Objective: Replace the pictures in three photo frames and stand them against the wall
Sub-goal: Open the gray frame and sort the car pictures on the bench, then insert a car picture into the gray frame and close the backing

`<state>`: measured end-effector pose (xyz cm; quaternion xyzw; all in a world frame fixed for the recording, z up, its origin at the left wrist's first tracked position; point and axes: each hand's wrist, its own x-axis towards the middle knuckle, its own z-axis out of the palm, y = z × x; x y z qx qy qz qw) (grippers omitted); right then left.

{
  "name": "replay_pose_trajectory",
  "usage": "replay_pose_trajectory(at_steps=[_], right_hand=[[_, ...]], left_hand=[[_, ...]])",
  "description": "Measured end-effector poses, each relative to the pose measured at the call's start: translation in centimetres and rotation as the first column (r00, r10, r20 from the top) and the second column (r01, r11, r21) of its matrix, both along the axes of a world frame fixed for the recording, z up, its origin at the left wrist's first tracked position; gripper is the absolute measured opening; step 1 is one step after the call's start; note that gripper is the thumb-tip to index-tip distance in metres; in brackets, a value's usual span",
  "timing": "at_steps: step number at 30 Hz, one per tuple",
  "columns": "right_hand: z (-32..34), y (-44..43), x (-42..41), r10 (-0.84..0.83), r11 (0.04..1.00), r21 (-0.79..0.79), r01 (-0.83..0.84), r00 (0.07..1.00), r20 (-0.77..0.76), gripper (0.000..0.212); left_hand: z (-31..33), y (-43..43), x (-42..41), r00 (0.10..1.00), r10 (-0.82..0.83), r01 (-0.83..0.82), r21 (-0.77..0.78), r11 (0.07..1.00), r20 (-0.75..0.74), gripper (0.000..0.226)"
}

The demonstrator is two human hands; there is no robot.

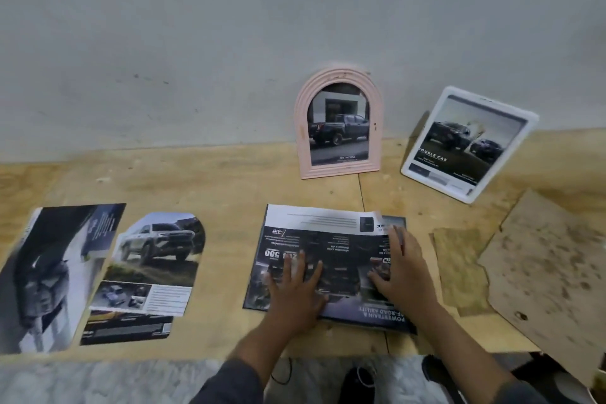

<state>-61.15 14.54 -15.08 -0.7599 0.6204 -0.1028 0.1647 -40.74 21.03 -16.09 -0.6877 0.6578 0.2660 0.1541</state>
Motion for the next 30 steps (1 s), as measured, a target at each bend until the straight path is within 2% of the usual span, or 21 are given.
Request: replay_pose_trajectory(at_steps=[3, 5, 12, 15, 18, 21, 23, 25, 26, 28, 30], right_hand=[[-1.1, 1.1, 0.9, -0.052, 0.998, 0.027, 0.054, 0.997, -0.061, 0.105], [-1.6, 1.8, 1.4, -0.079, 0.996, 0.043, 0.081, 0.996, -0.052, 0.108], [-2.9, 2.2, 2.2, -0.080, 0.981, 0.168, 0.097, 0.991, -0.105, 0.090], [-3.1, 2.0, 2.3, -0.087, 0.973, 0.199, 0.118, 0.983, -0.160, 0.087], [-2.4, 1.6, 2.4, -0.080, 0.972, 0.208, 0.109, 0.986, -0.144, 0.085], [-1.1, 0.8, 1.1, -0.118, 0.987, 0.109, 0.118, 0.993, -0.003, 0.070], [0.4, -0.5, -1.9, -0.198, 0.980, -0.024, 0.198, 0.980, 0.012, 0.054], [1.8, -2.0, -7.1, -0.410, 0.907, -0.077, 0.414, 0.910, 0.061, 0.044], [2.5, -2.4, -10.3, -0.544, 0.834, -0.046, 0.550, 0.833, 0.103, 0.043], [3.2, -2.5, -17.0, -0.769, 0.638, 0.061, 0.767, 0.632, 0.097, 0.045], [2.9, -1.3, -22.5, -0.904, 0.422, 0.206, 0.883, 0.426, 0.025, 0.049]], left_hand=[[0.2, 0.4, -0.2, 1.000, 0.015, -0.015, 0.000, 1.000, -0.002, 0.067], [0.2, 0.4, 0.0, 0.999, 0.027, -0.026, 0.009, 1.000, -0.020, 0.067], [0.3, -0.2, 0.3, 0.998, 0.038, -0.034, 0.065, 0.997, -0.056, 0.074], [0.2, -0.3, 0.2, 0.998, 0.041, -0.037, 0.067, 0.997, -0.053, 0.076], [0.6, -1.0, 0.0, 0.998, 0.051, -0.047, 0.096, 0.994, -0.037, 0.079], [2.2, -2.8, -2.0, 0.998, 0.034, -0.035, -0.010, 0.999, -0.055, 0.079], [3.7, -4.6, -5.3, 0.967, 0.058, -0.092, -0.128, 0.987, -0.248, 0.071], [4.2, -7.0, -9.9, 0.869, 0.096, -0.165, -0.103, 0.981, -0.485, 0.061], [4.5, -8.1, -12.4, 0.834, 0.098, -0.153, -0.057, 0.987, -0.543, 0.054], [3.6, -10.6, -17.2, 0.807, 0.133, -0.123, 0.057, 0.991, -0.575, 0.048], [2.5, -12.6, -21.2, 0.752, 0.205, -0.142, 0.150, 0.978, -0.627, 0.055]])
